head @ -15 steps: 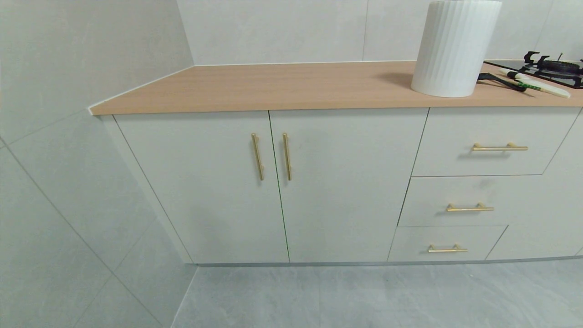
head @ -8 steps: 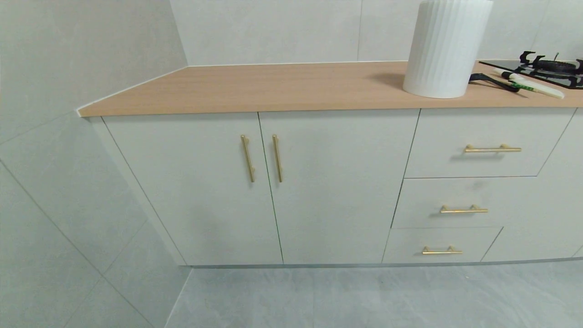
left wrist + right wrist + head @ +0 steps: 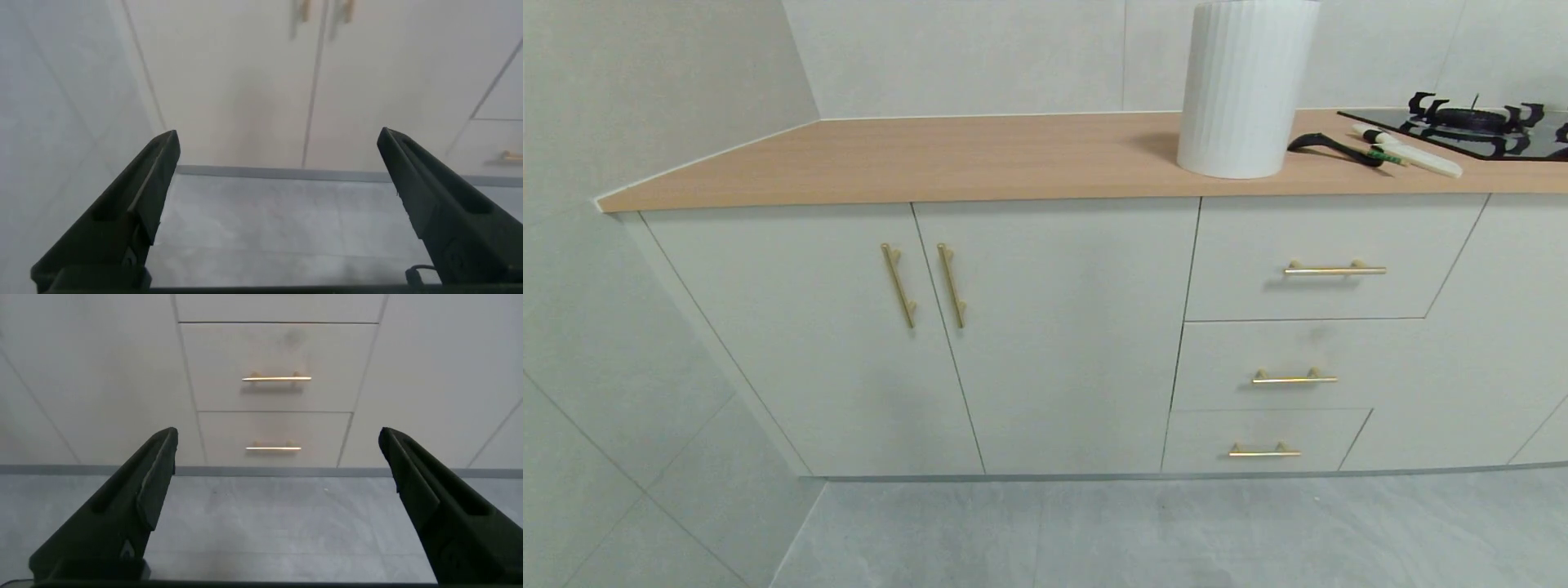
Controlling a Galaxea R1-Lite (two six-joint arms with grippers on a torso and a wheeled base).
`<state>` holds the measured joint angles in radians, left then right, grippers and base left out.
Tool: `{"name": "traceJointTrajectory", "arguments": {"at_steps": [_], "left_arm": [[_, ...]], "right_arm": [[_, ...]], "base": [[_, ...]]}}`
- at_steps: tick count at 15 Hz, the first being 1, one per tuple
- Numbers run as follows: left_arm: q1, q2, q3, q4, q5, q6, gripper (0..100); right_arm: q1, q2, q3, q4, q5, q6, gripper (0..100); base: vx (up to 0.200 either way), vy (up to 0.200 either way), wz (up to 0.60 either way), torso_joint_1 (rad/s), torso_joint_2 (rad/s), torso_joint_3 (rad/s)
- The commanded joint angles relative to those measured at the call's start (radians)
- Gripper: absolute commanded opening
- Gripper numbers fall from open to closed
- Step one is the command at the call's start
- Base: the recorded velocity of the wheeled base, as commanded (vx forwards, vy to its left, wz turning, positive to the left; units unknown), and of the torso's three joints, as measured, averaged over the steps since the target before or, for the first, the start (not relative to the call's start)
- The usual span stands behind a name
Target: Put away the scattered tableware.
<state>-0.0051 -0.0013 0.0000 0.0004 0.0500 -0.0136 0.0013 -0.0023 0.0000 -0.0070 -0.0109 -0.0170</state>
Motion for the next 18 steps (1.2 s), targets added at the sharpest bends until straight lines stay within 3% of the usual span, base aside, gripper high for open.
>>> {"name": "traceJointTrajectory", "arguments": {"at_steps": [1, 11, 15, 18], "left_arm": [[0.001, 0.001, 0.000, 0.000, 0.001, 0.000, 100], [0.001, 0.001, 0.000, 0.000, 0.001, 0.000, 100], [0.001, 0.001, 0.000, 0.000, 0.001, 0.001, 100], [-0.001, 0.001, 0.000, 0.000, 0.001, 0.001, 100]], "right_arm": [[0.000, 0.002, 0.000, -0.001, 0.000, 0.002, 100], [0.000, 0.002, 0.000, -0.001, 0.000, 0.002, 100], [0.000, 0.002, 0.000, -0.001, 0.000, 0.000, 100], [0.000, 0.002, 0.000, 0.001, 0.002, 0.000, 100]], "base": [[0.000, -0.200, 0.00, 0.002, 0.00, 0.002], [0.000, -0.020, 0.00, 0.000, 0.00, 0.000], [0.200, 0.000, 0.00, -0.001, 0.00, 0.002], [0.000, 0.000, 0.00, 0.000, 0.00, 0.000]]}}
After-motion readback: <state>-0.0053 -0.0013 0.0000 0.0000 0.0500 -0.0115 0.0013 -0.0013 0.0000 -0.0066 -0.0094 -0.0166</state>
